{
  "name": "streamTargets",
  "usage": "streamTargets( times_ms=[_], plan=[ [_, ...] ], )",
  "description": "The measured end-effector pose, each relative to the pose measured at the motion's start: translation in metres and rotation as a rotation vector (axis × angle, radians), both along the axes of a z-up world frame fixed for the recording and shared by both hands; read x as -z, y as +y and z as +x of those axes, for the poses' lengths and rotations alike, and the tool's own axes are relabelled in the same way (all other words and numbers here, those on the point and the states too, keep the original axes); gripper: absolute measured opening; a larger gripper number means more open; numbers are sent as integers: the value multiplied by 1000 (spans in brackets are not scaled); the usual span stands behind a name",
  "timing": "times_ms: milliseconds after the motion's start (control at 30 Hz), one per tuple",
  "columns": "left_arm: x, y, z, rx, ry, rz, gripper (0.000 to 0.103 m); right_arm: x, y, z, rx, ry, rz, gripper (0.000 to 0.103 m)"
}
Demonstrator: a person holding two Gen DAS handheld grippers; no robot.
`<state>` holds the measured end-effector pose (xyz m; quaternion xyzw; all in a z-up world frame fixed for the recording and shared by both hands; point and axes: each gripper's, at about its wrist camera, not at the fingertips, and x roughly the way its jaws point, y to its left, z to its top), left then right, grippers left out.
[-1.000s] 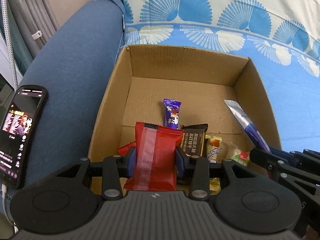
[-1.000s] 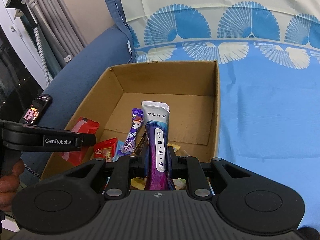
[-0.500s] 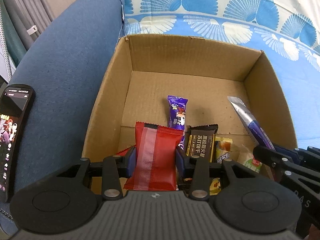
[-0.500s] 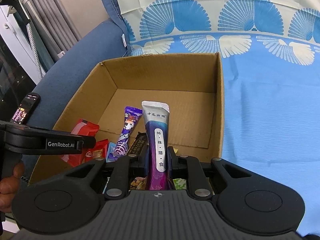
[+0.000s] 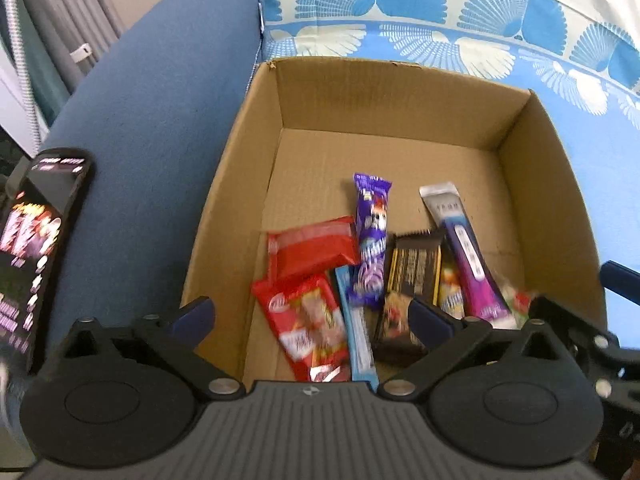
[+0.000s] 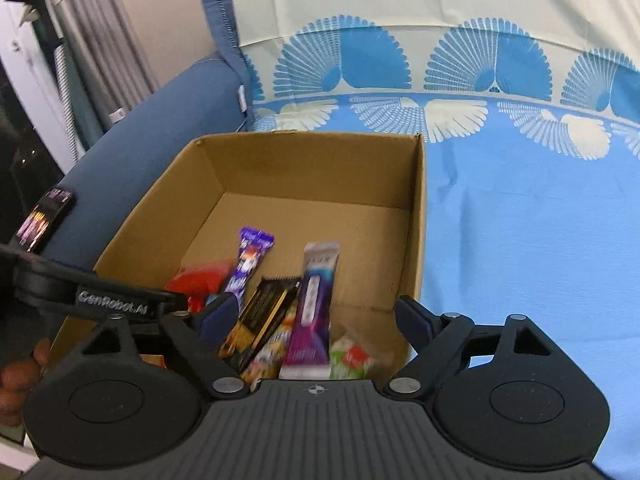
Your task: Organize snacks
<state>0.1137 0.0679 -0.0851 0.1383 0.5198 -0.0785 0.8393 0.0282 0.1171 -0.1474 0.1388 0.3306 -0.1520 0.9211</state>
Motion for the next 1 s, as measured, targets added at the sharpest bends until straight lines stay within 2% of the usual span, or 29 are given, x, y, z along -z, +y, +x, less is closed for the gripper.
streamTargets(
  times_ms=[233, 600, 800, 1000],
  plan=[
    [-25, 4, -66, 27, -68, 44, 103, -20, 38, -50, 19, -35, -58, 94],
    [-49, 23, -151, 0, -125, 37, 103, -29, 93, -125, 12, -52, -133, 95],
    [-62, 37, -177, -47, -174, -32, 103, -37, 112, -151, -9, -76, -187, 97],
    [-64, 43, -194, -63, -173, -19, 103, -43, 126, -171, -19, -101, -230, 98]
  ],
)
